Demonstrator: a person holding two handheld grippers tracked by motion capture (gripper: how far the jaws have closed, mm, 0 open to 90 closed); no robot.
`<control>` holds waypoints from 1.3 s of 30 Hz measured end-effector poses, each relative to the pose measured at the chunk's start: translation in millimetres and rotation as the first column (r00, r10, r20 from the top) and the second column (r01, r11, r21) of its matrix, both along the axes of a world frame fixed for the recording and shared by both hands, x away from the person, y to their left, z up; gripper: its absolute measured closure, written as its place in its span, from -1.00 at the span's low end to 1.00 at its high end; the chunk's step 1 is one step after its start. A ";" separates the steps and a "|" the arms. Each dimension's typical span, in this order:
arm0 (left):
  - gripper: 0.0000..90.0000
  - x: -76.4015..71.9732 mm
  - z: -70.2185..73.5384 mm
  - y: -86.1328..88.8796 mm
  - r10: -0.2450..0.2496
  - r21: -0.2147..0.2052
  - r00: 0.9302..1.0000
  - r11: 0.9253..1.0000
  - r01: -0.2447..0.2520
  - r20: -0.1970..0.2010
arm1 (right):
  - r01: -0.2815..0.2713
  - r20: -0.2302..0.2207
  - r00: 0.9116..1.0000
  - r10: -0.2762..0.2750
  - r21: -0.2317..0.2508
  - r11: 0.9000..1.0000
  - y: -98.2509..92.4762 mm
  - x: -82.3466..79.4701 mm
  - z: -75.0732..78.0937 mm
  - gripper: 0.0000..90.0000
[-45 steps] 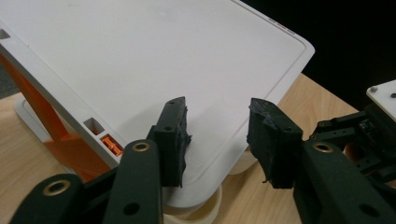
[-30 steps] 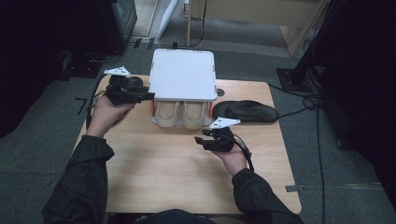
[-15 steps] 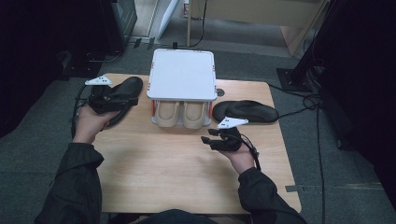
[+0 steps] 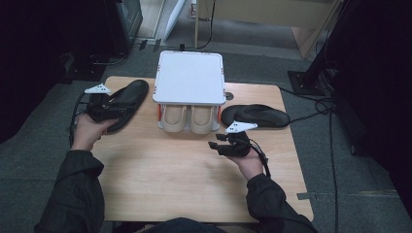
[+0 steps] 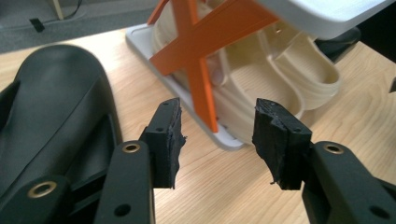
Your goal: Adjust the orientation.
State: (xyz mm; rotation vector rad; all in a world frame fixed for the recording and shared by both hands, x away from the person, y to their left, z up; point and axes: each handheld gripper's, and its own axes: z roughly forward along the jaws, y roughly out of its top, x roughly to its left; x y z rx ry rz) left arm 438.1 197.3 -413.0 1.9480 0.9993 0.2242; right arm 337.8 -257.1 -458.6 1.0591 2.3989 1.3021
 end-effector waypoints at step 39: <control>0.45 12.0 -83.6 39.2 0.136 0.059 0.983 0.990 -0.129 -0.124 | -0.026 -0.009 1.000 0.026 -0.022 0.999 7.5 0.4 -4.0 0.17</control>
